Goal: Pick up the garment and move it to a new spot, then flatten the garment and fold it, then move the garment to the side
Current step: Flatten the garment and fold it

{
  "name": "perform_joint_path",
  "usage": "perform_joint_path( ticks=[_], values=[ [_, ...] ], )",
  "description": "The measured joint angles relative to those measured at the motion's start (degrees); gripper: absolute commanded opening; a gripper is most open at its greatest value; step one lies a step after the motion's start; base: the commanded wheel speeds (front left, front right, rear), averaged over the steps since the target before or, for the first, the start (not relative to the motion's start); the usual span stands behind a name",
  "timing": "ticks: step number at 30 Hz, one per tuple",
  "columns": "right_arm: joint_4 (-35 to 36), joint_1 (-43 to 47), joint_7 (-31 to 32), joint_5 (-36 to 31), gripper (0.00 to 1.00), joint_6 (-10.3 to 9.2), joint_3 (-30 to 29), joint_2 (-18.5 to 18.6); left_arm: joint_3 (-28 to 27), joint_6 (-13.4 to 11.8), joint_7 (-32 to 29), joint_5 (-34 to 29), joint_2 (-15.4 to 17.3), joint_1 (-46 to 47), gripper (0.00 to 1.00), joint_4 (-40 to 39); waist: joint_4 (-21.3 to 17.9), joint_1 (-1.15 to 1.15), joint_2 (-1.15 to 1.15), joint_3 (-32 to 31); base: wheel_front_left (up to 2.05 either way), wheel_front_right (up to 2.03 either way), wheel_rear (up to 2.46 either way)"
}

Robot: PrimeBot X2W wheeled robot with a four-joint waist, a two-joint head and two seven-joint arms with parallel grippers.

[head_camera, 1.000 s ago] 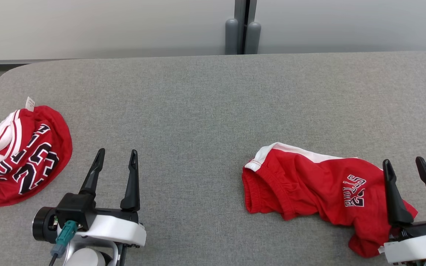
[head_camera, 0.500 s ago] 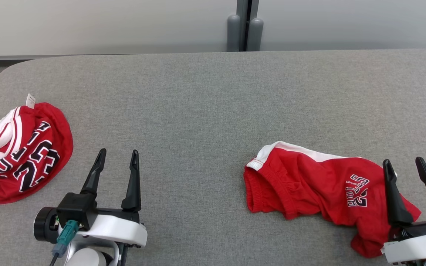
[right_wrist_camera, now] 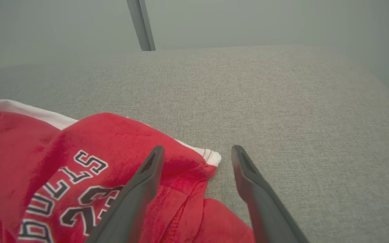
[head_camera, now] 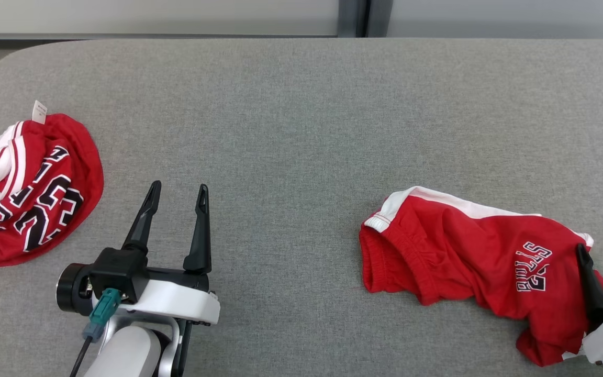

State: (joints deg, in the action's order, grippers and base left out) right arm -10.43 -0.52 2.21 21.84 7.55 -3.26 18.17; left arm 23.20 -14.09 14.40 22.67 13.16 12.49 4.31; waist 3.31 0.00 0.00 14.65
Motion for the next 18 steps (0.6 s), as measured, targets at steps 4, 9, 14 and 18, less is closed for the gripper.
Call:
perform_joint_path(
  ticks=[4, 9, 14, 18],
  values=[
    [-4.0, -2.7, 1.5, 2.3, 1.00, 0.00, 0.7, 1.1, 0.2, 0.3, 0.0, -0.4, -0.3, 0.8, 1.00, 0.4, 0.1, 0.00, 0.00, 1.3, 0.00, 0.00, 0.00],
    [-11.2, -7.3, 4.2, 5.9, 0.67, 0.00, 3.8, 2.2, 0.4, 0.5, 0.3, -0.7, -1.0, 2.4, 1.00, 1.3, 0.3, 0.00, 0.00, 2.9, 0.00, 0.00, 0.00],
    [-14.2, -10.1, 4.1, 8.6, 0.00, 0.01, 5.8, 4.2, 0.6, 1.0, 0.4, -0.9, -1.5, 3.3, 1.00, 2.2, 1.2, 0.00, 0.00, 3.4, 0.00, 0.00, 0.00],
    [-14.5, -11.4, 1.8, 8.7, 0.00, 0.01, 6.0, 5.8, 0.4, 1.0, 0.5, -1.0, -1.8, 3.3, 1.00, 2.6, 1.5, 0.00, 0.00, 3.5, 0.00, 0.00, 0.00]
  ],
)
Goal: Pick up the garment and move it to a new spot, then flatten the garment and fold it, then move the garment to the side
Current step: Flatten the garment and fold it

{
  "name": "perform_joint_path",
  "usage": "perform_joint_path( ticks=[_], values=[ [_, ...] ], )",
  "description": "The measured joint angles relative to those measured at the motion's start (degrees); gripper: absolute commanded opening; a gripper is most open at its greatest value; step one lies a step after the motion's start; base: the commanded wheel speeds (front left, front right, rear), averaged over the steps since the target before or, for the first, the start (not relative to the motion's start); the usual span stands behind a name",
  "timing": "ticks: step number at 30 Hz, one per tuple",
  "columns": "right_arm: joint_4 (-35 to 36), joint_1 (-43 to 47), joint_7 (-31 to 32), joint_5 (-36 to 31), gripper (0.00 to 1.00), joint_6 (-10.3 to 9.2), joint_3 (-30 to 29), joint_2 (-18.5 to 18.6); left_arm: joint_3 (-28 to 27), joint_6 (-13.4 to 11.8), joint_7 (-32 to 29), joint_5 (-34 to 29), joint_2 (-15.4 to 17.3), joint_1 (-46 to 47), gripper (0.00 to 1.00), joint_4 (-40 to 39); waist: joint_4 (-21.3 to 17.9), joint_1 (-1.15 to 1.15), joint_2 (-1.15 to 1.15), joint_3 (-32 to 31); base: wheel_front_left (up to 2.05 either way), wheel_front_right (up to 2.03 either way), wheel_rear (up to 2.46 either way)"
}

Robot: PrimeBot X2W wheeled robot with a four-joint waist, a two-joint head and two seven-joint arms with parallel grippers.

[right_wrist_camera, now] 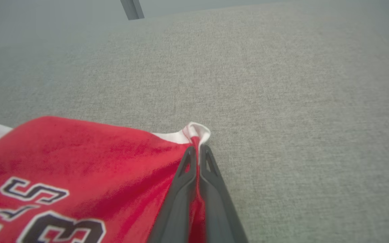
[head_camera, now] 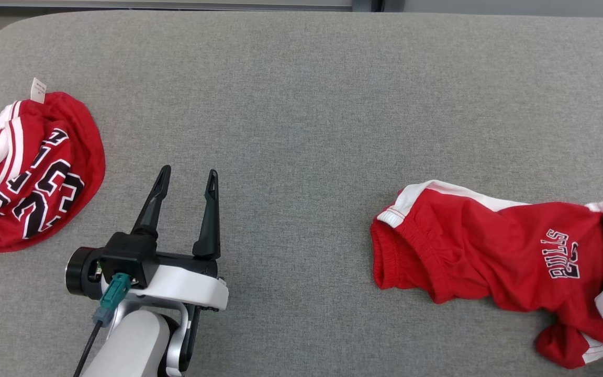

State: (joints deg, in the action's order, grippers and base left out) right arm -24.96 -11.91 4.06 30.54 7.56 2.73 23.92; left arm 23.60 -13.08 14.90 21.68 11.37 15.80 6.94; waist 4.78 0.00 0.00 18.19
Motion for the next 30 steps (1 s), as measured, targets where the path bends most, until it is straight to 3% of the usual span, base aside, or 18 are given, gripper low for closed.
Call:
perform_joint_path(
  ticks=[9, 14, 27, 28, 29, 30],
  values=[
    [4.1, -8.2, -3.4, -1.4, 0.00, -0.01, -0.8, 5.5, -0.6, 0.4, 0.1, -0.5, -0.7, 0.5, 1.00, 0.2, -0.3, 0.00, 0.00, 0.3, 0.00, 0.00, 0.00],
    [7.8, -14.2, -8.6, -2.4, 0.00, 0.00, -0.2, 7.3, -1.0, 0.8, 0.1, -1.0, -1.0, 1.1, 1.00, -0.3, -0.5, 0.00, 0.00, 1.3, 0.00, 0.00, 0.00],
    [-13.4, -13.8, -10.7, -0.2, 0.00, -0.01, 6.7, 4.8, -0.5, 2.5, 0.2, -2.3, -2.6, 2.7, 1.00, 0.8, 0.4, 0.00, 0.00, 4.9, 0.00, 0.00, 0.00],
    [-14.8, -14.4, -11.4, 0.1, 0.41, -0.01, 7.0, 4.7, -0.5, 2.5, 0.2, -2.4, -2.6, 2.8, 1.00, 0.9, 0.4, 0.00, 0.00, 5.1, 0.00, 0.00, 0.00],
    [-16.2, -15.1, -12.4, 0.0, 1.00, 0.01, 7.1, 4.6, -0.5, 2.6, 0.2, -2.4, -2.7, 3.0, 1.00, 1.0, 0.5, 0.00, 0.00, 5.2, 0.00, 0.00, 0.00],
    [-17.4, -15.6, -13.4, 0.0, 1.00, 0.01, 7.1, 4.5, -0.5, 2.7, 0.2, -2.5, -2.7, 3.1, 1.00, 1.1, 0.4, 0.00, 0.00, 5.2, 0.00, 0.00, 0.00]
  ],
)
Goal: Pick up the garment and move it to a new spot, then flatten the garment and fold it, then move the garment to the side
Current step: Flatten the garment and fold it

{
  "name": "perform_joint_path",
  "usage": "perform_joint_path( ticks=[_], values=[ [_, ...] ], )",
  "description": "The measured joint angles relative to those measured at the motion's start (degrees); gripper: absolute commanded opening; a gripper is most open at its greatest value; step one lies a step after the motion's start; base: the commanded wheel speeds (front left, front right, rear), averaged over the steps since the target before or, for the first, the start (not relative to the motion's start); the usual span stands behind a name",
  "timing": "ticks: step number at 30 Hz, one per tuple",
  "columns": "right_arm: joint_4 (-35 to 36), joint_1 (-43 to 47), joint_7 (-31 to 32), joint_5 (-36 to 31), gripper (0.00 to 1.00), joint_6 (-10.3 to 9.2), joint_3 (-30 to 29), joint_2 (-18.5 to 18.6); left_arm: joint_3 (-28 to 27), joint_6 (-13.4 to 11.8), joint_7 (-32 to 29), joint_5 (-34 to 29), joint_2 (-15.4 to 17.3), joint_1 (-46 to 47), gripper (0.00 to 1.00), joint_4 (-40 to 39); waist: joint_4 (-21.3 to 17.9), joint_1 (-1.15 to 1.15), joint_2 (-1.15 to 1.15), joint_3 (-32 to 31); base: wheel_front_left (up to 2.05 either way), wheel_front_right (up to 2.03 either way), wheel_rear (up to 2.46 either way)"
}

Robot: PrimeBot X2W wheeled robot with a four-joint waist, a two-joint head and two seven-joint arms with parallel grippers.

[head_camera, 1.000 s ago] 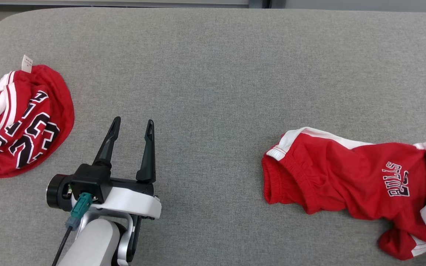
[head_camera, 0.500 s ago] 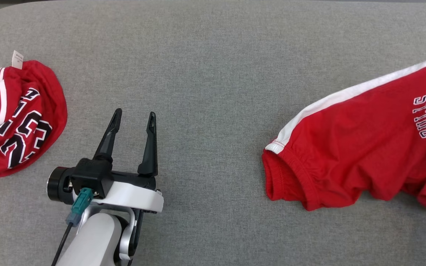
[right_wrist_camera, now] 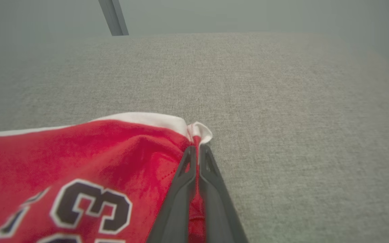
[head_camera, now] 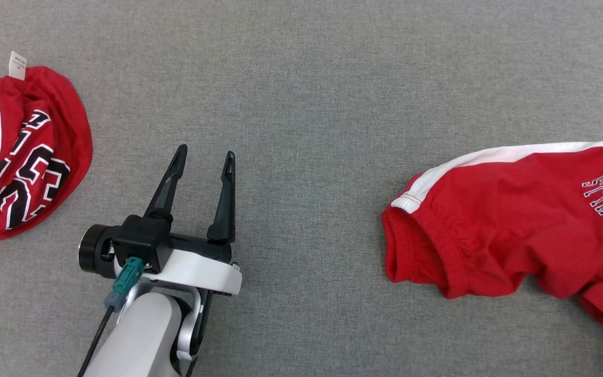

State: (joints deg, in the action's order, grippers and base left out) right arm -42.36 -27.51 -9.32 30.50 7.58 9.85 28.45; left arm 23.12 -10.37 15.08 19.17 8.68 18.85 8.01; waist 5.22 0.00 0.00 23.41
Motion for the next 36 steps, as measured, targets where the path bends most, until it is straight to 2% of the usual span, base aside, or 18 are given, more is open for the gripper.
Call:
perform_joint_path(
  ticks=[3, 6, 8, 11, 16, 22, 29, 36],
  values=[
    [-1.8, -0.7, -3.5, 0.1, 1.00, -0.03, -0.2, -0.5, -0.2, 0.2, 0.0, -0.1, 0.1, 0.2, 1.00, 0.4, -0.2, 0.00, 0.00, -0.3, 0.00, 0.00, 0.00],
    [-0.5, -0.1, -5.2, 0.1, 1.00, -0.03, -1.5, -1.2, -1.0, 0.1, 0.0, -0.1, 0.2, -0.1, 1.00, 0.6, -0.5, 0.00, 0.00, -1.5, 0.00, 0.00, 0.00],
    [3.0, 1.4, -5.4, -0.5, 1.00, -0.02, -3.2, -1.5, -1.6, 0.0, 0.0, -0.1, 0.4, -1.1, 1.00, 0.7, -0.8, 0.00, 0.00, -2.7, 0.00, 0.00, 0.00],
    [11.9, 5.2, -5.6, -2.5, 1.00, -0.02, -6.9, -2.3, -2.6, -0.3, 0.0, 0.1, 0.9, -2.7, 1.00, 0.6, -1.4, 0.00, 0.00, -4.7, 0.00, 0.00, 0.00],
    [23.8, 14.4, -5.6, -6.2, 1.00, -0.02, -9.9, -5.9, -3.5, -0.4, 0.0, 0.2, 1.6, -5.1, 1.00, 0.5, -2.7, 0.00, 0.00, -8.2, 0.00, 0.00, 0.00],
    [34.5, 24.0, -3.9, -9.8, 1.00, -0.02, -11.9, -9.7, -3.6, -0.8, 0.0, 0.4, 2.4, -7.7, 1.00, 0.4, -3.9, 0.00, 0.00, -12.0, 0.00, 0.00, 0.00],
    [43.4, 31.8, 0.3, -11.7, 1.00, -0.02, -14.0, -14.9, -3.6, -1.6, -0.8, 1.0, 3.3, -10.6, 1.00, -0.8, -5.0, 0.00, 0.00, -14.7, 0.00, 0.00, 0.00],
    [47.0, 33.3, 2.4, -12.6, 1.00, -0.03, -14.9, -16.3, -3.5, -2.1, -1.5, 1.0, 3.6, -11.2, 1.00, -1.9, -5.1, 0.00, 0.00, -14.8, 0.00, 0.00, 0.00]
  ],
)
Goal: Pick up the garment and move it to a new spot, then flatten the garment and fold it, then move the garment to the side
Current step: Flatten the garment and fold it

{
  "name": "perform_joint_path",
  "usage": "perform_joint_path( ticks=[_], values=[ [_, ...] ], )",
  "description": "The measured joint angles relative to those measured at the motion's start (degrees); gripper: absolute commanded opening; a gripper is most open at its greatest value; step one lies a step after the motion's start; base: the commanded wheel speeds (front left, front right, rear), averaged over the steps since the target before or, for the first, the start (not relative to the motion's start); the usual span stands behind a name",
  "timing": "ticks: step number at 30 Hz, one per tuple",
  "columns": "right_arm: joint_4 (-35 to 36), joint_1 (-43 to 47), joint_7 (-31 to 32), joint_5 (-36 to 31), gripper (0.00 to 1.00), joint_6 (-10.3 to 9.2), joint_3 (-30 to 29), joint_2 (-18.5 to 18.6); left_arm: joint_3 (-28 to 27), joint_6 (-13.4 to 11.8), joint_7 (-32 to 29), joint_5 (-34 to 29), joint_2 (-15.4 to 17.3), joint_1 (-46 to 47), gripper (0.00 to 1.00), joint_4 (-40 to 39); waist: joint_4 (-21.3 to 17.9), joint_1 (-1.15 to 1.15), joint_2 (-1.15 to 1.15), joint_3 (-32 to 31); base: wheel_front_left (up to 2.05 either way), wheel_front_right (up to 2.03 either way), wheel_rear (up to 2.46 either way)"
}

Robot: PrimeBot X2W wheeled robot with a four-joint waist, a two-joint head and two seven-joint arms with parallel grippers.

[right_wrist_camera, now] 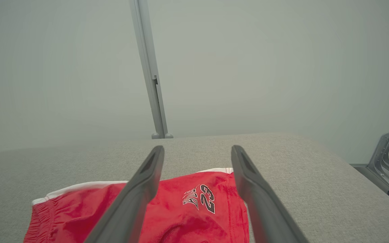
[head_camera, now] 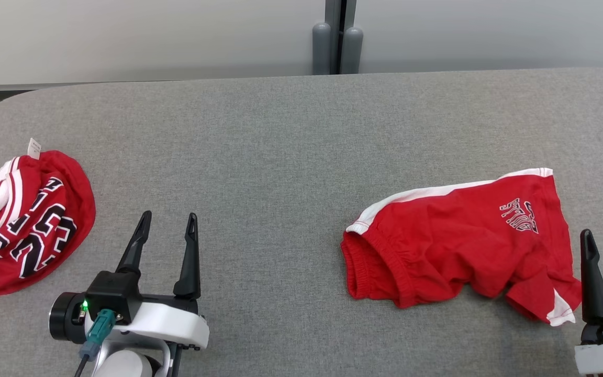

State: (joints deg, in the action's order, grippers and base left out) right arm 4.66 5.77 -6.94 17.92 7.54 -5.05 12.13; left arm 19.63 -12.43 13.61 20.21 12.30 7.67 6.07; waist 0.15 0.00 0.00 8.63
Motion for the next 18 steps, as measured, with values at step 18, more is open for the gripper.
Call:
perform_joint_path(
  ticks=[18],
  values=[
    [1.6, -1.3, 1.3, 0.2, 1.00, 0.00, 0.2, 0.2, 7.8, 4.6, -4.9, -0.8, -3.8, 9.7, 1.00, 0.8, 0.4, 0.00, 0.00, 2.7, 0.00, 0.00, 0.00]
  ],
)
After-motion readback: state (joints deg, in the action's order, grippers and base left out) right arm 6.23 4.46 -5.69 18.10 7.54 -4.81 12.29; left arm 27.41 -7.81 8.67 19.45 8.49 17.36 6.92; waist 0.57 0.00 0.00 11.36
